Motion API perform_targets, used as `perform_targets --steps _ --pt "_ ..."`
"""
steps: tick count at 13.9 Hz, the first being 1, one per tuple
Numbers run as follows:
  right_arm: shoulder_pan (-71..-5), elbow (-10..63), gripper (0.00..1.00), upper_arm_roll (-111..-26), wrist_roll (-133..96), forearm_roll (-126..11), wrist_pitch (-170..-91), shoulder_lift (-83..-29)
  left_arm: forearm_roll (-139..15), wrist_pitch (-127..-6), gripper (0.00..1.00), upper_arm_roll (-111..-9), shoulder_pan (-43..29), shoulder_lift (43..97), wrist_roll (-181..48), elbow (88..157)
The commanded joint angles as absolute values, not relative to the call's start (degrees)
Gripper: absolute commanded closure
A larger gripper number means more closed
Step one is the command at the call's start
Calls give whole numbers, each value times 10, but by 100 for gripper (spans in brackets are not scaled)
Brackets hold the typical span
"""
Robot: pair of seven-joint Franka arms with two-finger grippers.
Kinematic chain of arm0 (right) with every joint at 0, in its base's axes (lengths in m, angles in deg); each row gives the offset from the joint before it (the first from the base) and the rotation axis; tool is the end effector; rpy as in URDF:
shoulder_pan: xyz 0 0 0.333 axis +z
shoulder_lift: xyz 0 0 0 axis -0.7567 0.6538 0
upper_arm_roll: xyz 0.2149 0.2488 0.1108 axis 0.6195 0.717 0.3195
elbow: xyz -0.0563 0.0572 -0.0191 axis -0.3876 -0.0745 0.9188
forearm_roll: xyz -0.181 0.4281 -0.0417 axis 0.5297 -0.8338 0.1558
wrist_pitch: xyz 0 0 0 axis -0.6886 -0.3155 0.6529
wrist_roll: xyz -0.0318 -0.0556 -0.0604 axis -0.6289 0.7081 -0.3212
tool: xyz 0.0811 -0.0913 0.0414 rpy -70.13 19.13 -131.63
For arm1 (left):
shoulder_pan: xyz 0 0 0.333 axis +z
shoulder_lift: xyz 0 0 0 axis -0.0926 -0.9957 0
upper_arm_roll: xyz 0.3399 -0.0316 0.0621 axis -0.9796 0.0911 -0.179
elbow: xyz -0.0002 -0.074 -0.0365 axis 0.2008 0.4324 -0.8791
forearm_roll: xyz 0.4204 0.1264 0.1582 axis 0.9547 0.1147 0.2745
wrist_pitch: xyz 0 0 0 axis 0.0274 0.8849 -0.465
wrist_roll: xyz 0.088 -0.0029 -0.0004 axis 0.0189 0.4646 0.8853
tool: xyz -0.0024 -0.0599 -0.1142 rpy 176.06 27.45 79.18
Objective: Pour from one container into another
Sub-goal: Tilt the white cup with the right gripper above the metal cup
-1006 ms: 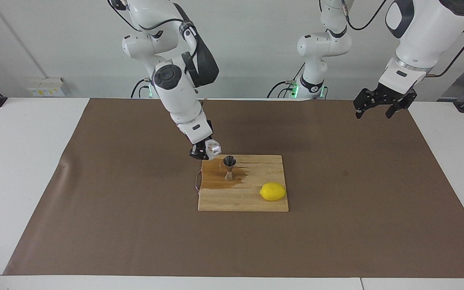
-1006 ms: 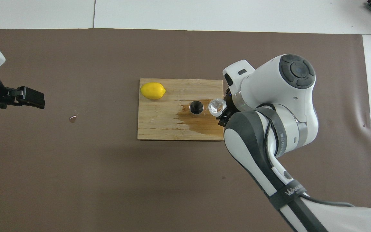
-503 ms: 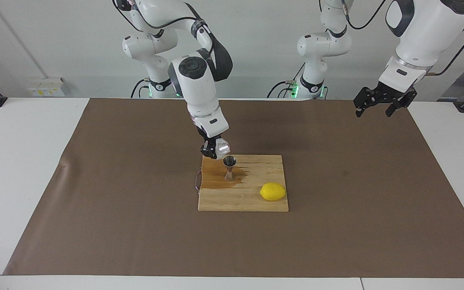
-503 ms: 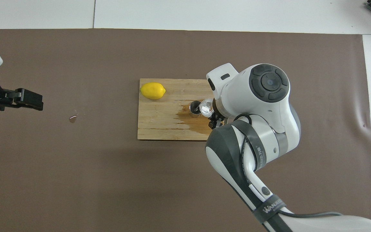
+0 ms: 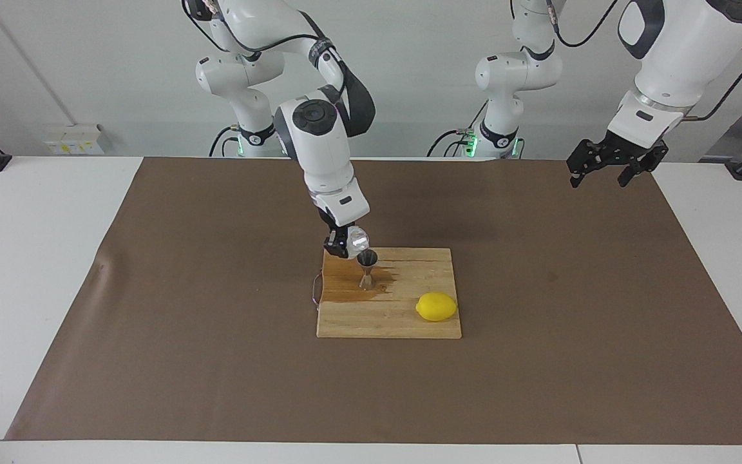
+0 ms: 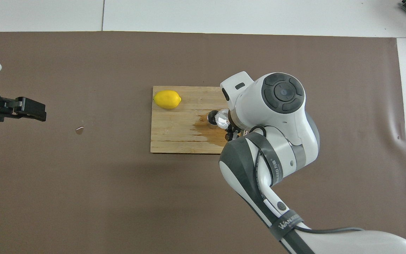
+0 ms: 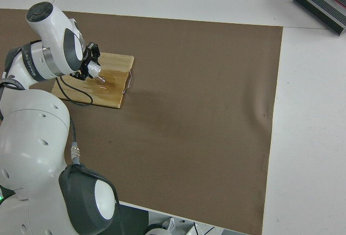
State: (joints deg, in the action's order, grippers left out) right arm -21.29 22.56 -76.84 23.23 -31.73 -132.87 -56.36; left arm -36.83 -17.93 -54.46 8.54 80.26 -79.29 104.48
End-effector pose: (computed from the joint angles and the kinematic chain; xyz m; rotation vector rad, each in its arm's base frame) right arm 0.6390 0.3310 0.4076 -2.4630 -1.8629 -0.1472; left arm 0.6219 -0.0609 0.6259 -3.1315 0.0803 0.0319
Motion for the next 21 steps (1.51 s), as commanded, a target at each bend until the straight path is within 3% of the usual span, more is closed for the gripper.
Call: perform_targets --steps 1,12,21 --pt "-212 223 63 -766 222 -298 -1337 -560 -375 -174 0 -545 84 814 -794 1055" --pt "-223 224 63 -764 245 -316 -1344 -560 -375 -189 0 -551 72 833 -793 1080" --pt "-246 228 63 -764 323 -409 -1341 -566 -375 -174 0 -550 72 835 -790 1082"
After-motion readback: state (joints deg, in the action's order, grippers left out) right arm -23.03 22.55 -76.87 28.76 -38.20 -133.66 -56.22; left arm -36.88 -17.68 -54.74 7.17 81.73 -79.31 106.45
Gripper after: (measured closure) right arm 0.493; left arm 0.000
